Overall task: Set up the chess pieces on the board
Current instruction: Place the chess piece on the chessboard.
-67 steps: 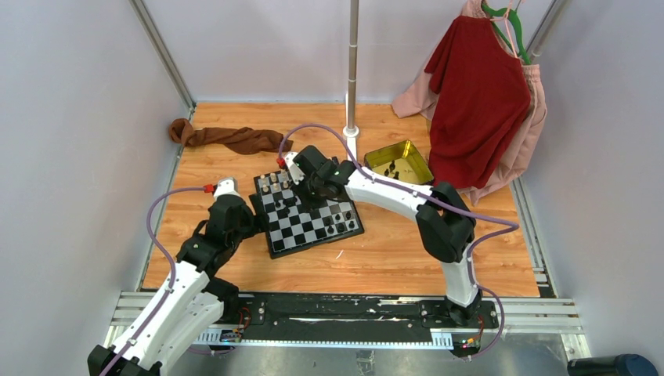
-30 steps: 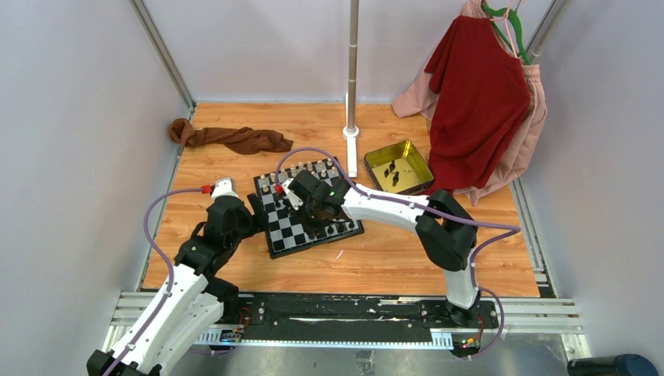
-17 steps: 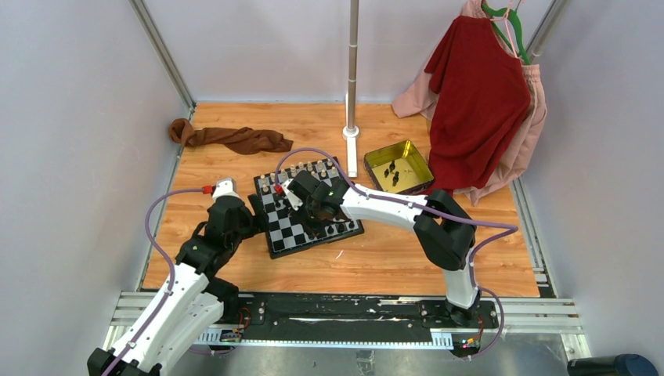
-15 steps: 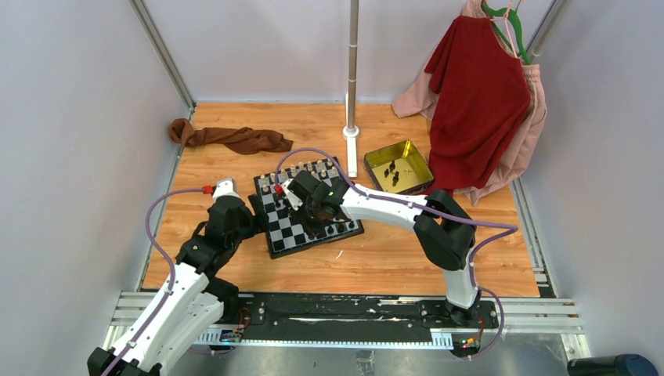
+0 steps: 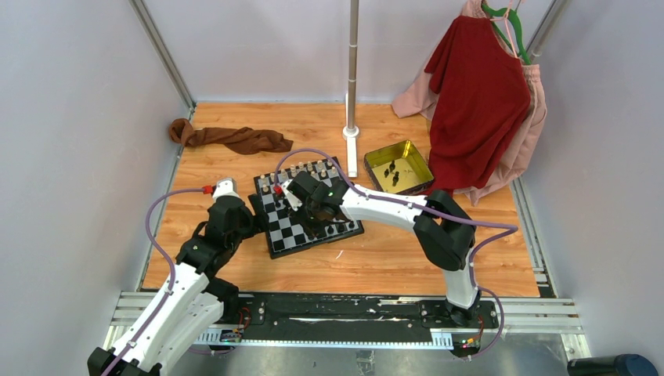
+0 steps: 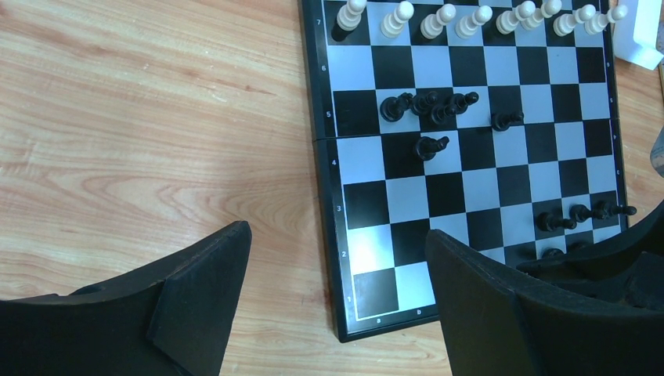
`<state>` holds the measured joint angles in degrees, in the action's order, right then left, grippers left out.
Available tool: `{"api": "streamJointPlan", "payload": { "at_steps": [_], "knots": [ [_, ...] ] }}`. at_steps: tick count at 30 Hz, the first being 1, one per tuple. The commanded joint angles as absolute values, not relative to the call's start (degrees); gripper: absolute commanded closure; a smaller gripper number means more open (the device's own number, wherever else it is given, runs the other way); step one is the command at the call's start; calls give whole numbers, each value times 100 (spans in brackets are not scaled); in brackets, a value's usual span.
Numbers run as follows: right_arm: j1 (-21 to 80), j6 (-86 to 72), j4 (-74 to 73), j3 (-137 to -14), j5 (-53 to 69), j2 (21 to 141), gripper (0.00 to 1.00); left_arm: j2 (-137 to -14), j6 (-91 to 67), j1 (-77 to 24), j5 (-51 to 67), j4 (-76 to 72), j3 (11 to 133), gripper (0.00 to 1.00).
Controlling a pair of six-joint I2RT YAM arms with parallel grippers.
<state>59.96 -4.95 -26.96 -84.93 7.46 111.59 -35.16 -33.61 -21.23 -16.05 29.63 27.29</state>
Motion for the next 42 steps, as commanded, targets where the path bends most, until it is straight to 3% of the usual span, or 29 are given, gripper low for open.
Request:
{"api": "streamJointPlan", "payload": {
  "at_steps": [1,13,24,42],
  "knots": [
    [6117,-561,-2837,-8541,778,11226,81,-3506,-3340,-2180,-1608,2878,2681,12],
    [6126,-536,-2850,-8486,753,11128,68,-3496,-3362,-2180,-1608,2904,2689,12],
    [6132,-501,-2912,-8561,700,10988,65,-3494,-3369,-2180,-1607,2908,2689,12],
    [5862,-183,-3216,-9702,310,11021,48,-3564,-3340,-2180,-1591,2892,2707,11]
  ]
}}
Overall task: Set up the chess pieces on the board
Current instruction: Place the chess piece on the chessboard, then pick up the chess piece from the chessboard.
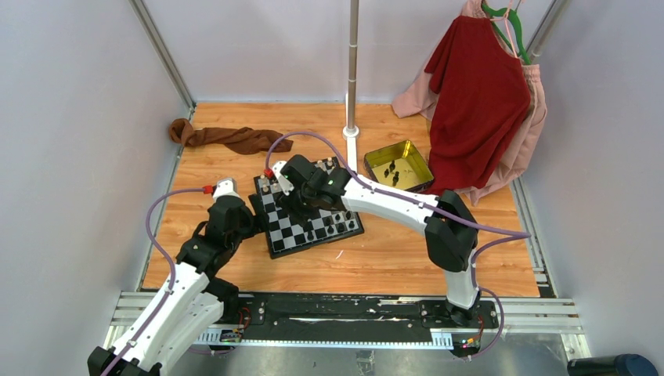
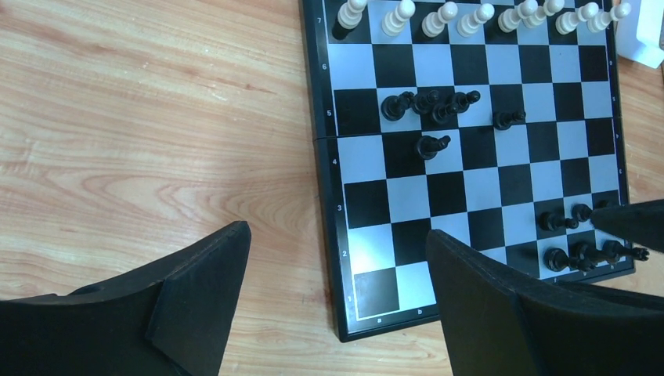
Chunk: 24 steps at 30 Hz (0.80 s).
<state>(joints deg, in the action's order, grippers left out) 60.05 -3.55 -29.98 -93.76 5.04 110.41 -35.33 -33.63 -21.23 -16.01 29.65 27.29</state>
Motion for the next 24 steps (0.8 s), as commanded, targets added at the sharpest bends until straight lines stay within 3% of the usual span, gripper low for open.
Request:
{"api": "streamJointPlan", "payload": {
  "at_steps": [1,13,24],
  "knots": [
    [5810,-165,-3217,-9761,314,11090,48,-3568,-3348,-2180,-1591,2892,2707,11],
    [5145,-78,-3161,-10310,554,11927,41,-3679,-3381,-2180,-1626,2926,2742,0],
    [4953,-131,-3140,-10659,770,12464,48,-3731,-3350,-2180,-1560,2869,2719,0]
  ]
}}
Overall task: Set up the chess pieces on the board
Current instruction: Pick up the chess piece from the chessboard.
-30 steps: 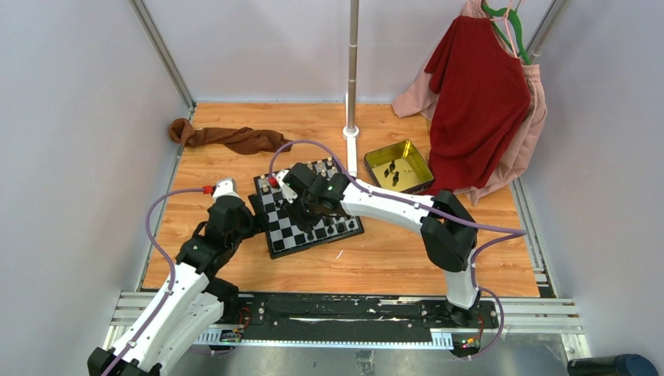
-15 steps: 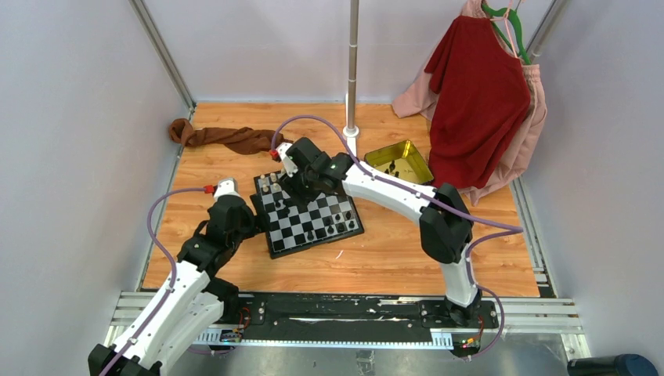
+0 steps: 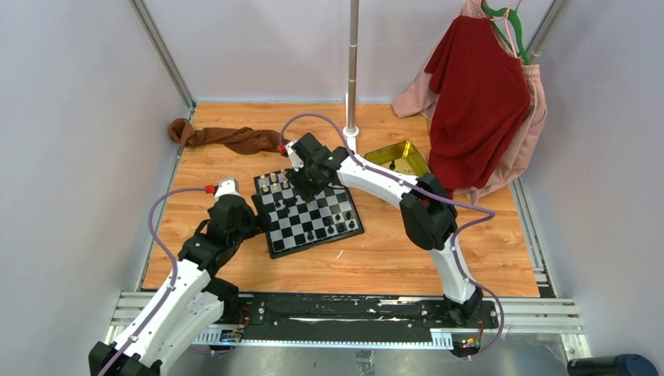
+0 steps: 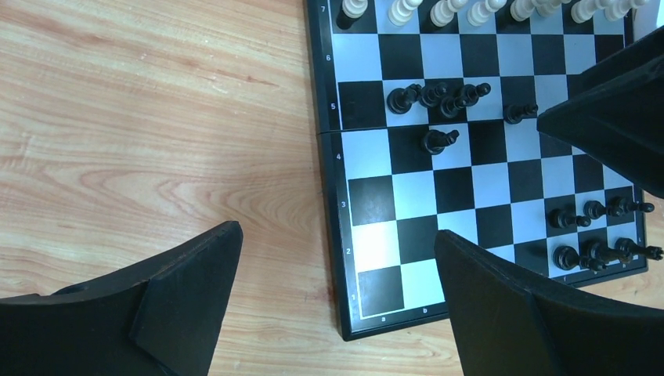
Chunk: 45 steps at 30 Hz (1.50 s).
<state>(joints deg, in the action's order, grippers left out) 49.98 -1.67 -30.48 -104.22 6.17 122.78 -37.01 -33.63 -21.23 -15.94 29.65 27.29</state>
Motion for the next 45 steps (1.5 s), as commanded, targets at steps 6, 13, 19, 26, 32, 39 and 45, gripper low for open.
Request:
{"api": "streamJointPlan", "payload": {
  "at_steps": [6,13,19,26,32,39,45],
  "knots": [
    [4949,-166,-3124,-10748,817,12667,55,-3757,-3334,-2180,-1530,2840,2707,0],
    [4934,-167,-3118,-10784,798,12787,61,-3762,-3331,-2180,-1506,2822,2700,1],
    [4928,-167,-3120,-10813,816,12851,67,-3774,-3331,-2180,-1511,2822,2698,1],
    [4913,-165,-3111,-10828,822,12869,74,-3781,-3331,-2180,-1502,2826,2698,1],
    [4913,-149,-3111,-10837,828,12883,83,-3792,-3331,-2180,-1503,2821,2690,1],
    [4914,-141,-3111,-10787,833,12852,95,-3789,-3331,-2180,-1503,2821,2689,1],
    [4913,-129,-3094,-10674,796,12702,100,-3791,-3331,-2180,-1499,2809,2672,1]
  ]
}}
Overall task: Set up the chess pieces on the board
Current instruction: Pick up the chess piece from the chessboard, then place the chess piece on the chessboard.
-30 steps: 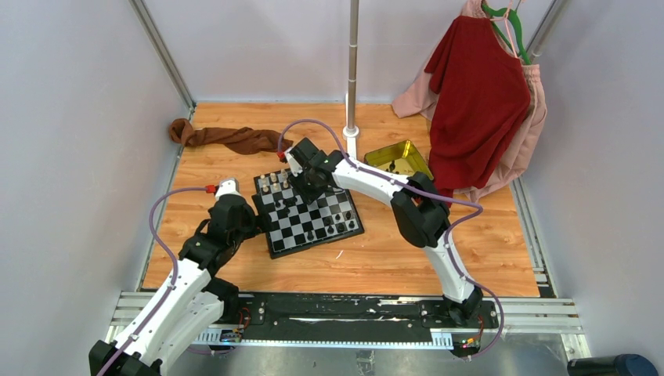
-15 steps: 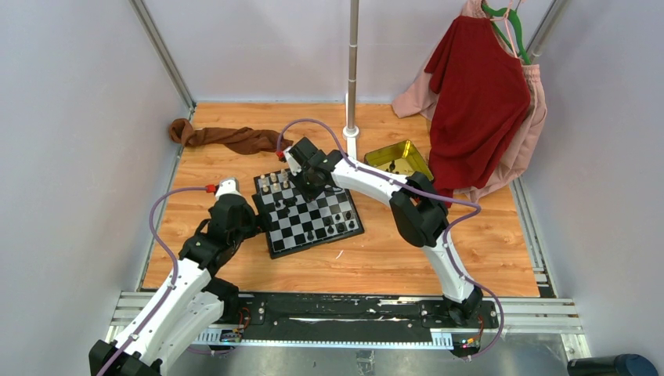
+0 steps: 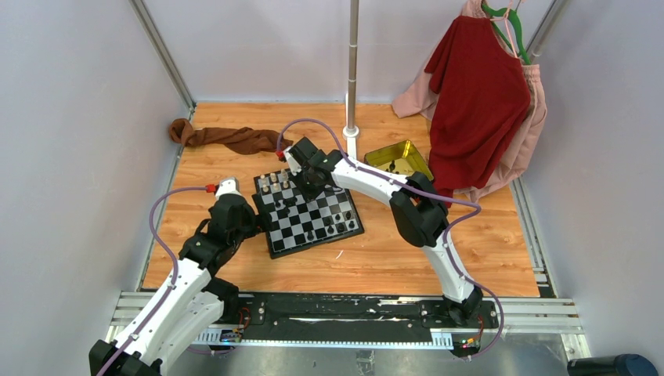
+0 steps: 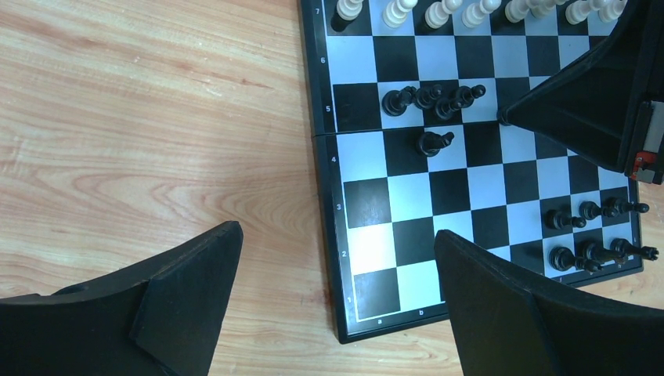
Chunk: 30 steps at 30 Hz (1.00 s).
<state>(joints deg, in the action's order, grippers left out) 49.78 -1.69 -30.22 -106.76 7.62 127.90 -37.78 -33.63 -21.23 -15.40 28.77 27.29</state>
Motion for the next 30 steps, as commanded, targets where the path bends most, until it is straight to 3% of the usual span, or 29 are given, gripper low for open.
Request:
{"api": "streamJointPlan", "payload": {
  "at_steps": [1,30],
  "knots": [
    [4913,-131,-3074,-10649,803,12662,100,-3795,-3331,-2180,-1502,2809,2678,1],
    [5643,-281,-2888,-8899,350,11227,100,-3482,-3415,-2180,-1481,2893,2689,1]
  ]
}}
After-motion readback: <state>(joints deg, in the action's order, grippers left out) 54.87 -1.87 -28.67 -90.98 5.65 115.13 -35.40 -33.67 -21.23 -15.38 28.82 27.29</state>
